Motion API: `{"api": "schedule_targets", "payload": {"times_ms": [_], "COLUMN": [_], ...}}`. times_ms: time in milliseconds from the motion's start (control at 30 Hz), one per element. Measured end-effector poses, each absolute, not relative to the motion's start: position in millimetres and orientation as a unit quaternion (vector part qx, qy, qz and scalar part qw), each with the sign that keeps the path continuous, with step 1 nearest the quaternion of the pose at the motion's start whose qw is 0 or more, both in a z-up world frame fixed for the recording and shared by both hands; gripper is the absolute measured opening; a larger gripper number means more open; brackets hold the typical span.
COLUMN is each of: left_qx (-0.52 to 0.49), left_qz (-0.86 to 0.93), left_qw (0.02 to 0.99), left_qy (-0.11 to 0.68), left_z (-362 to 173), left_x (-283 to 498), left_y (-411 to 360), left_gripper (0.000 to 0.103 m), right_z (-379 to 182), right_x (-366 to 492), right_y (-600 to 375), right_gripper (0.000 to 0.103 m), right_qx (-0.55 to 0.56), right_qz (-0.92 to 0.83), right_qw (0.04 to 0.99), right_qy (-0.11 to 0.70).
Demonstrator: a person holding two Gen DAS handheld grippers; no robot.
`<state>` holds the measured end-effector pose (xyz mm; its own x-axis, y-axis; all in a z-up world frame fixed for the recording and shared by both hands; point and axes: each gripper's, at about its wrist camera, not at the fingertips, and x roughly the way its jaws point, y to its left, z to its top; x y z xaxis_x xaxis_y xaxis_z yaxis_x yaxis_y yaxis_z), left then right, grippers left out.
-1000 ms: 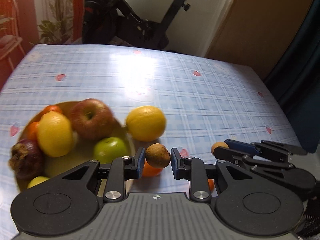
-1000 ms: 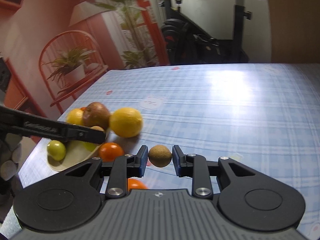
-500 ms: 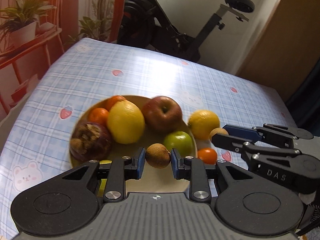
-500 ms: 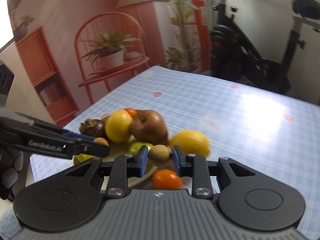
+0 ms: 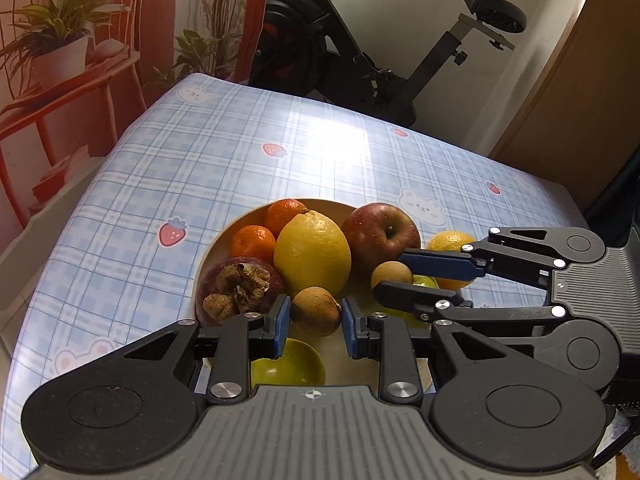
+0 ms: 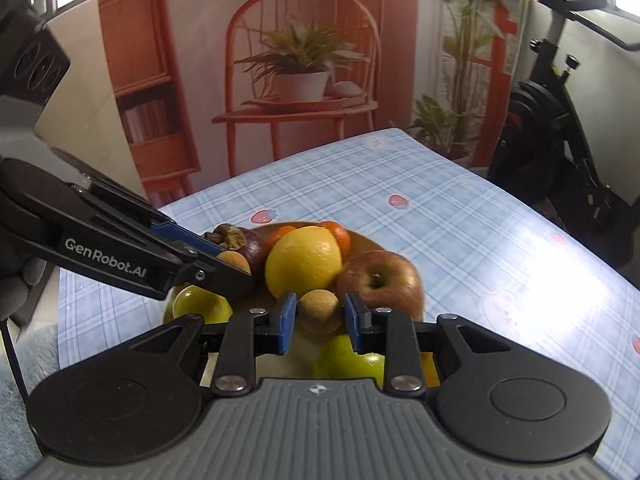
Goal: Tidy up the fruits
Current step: 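Carry both kiwis into the cream plate and open both grippers, then move the right gripper to a tangerine while the left gripper moves to a small tangerine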
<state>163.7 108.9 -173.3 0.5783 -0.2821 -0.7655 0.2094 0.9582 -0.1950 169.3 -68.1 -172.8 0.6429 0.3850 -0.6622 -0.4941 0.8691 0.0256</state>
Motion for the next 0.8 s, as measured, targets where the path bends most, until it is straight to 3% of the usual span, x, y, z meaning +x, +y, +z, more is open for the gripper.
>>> {"api": "schedule_targets", "payload": {"times_ms": [800], "left_qx": [-0.06], "left_qz": [-0.113], "left_qw": [0.898], "left_qy": [0.421], "left_z": [-162], "left_x": [161], "left_y": [108], "left_gripper": [0.03], "right_z": [-147], "right_x": [135], "right_y": [-103], "right_gripper": [0.03], "right_qx": [-0.031], "right_qz": [0.189], "right_qw": [0.924], "right_qy": [0.331]}}
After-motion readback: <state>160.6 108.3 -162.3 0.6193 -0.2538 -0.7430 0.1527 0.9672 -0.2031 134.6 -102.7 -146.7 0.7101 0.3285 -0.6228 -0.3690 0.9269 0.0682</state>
